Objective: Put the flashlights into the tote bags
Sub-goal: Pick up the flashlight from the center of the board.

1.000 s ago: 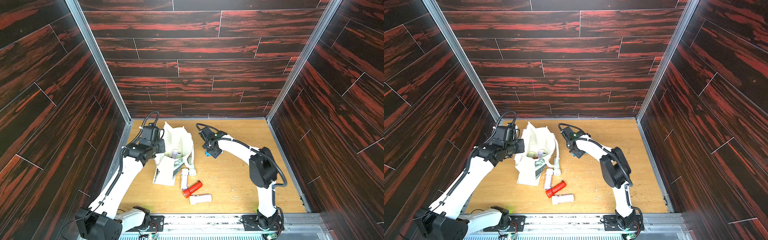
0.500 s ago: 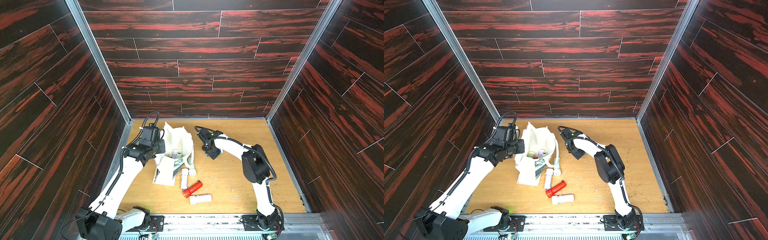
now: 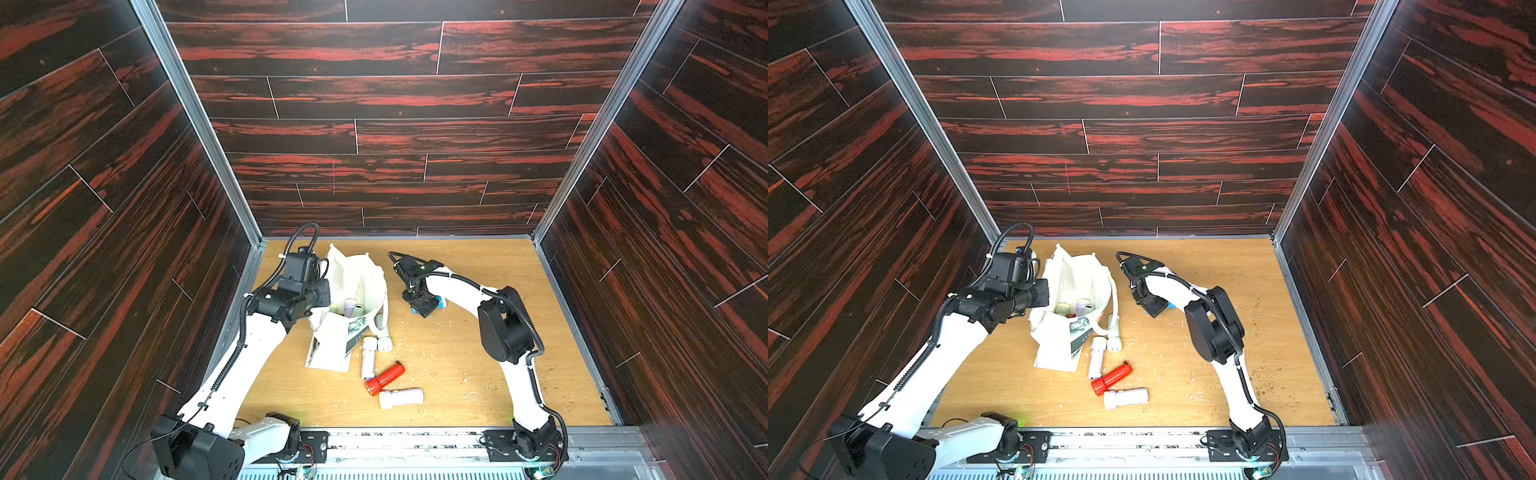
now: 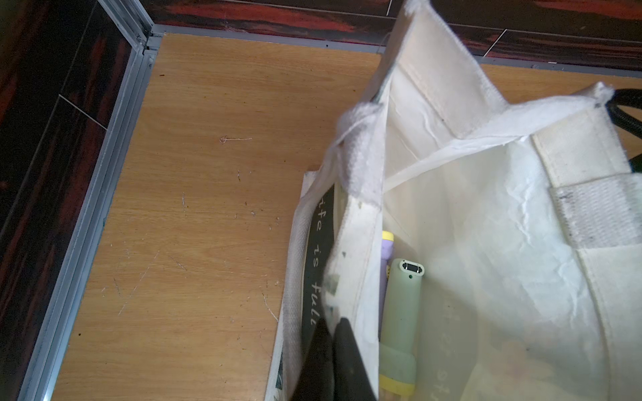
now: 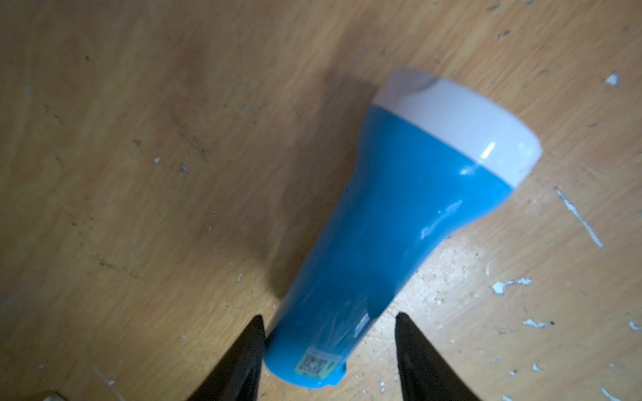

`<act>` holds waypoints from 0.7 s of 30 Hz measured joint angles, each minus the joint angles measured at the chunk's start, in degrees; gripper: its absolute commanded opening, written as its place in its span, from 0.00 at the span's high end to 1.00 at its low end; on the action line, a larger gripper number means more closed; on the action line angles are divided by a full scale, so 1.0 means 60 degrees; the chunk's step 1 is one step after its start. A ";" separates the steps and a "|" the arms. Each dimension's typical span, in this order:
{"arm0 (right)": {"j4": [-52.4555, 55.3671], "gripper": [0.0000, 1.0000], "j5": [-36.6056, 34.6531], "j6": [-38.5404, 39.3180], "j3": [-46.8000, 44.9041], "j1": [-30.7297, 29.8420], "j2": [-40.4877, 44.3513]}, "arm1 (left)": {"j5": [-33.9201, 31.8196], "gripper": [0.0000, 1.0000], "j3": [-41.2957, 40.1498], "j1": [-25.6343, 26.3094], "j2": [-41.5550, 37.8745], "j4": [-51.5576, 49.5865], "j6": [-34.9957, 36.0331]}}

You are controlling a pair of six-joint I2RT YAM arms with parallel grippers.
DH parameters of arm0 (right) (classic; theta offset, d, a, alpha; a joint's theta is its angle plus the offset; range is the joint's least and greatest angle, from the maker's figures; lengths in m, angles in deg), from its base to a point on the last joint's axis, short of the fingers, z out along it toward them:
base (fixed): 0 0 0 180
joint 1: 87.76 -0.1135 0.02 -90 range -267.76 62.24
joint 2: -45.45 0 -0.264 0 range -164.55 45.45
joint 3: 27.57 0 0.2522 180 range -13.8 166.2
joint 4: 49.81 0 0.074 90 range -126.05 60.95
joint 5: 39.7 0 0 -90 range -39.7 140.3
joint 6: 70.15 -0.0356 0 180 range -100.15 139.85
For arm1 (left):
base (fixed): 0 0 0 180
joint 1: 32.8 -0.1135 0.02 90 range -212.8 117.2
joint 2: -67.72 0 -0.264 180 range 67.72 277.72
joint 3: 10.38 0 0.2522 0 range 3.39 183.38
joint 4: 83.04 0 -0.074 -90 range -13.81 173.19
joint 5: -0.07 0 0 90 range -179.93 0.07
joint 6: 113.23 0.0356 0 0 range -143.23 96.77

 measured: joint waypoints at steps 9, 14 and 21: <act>0.0047 0.46 0.0069 0.0062 0.0098 0.0007 -0.0120 | 0.0000 1.00 -0.0004 0.0000 0.0000 0.0000 0.0004; 0.0076 0.47 0.0080 0.0087 0.0142 0.0026 -0.0248 | 0.0000 1.00 -0.0004 0.0000 0.0000 0.0000 0.0007; 0.0098 0.51 0.0102 0.0095 0.0157 0.0036 -0.0404 | 0.0000 1.00 -0.0004 0.0000 0.0000 0.0000 0.0022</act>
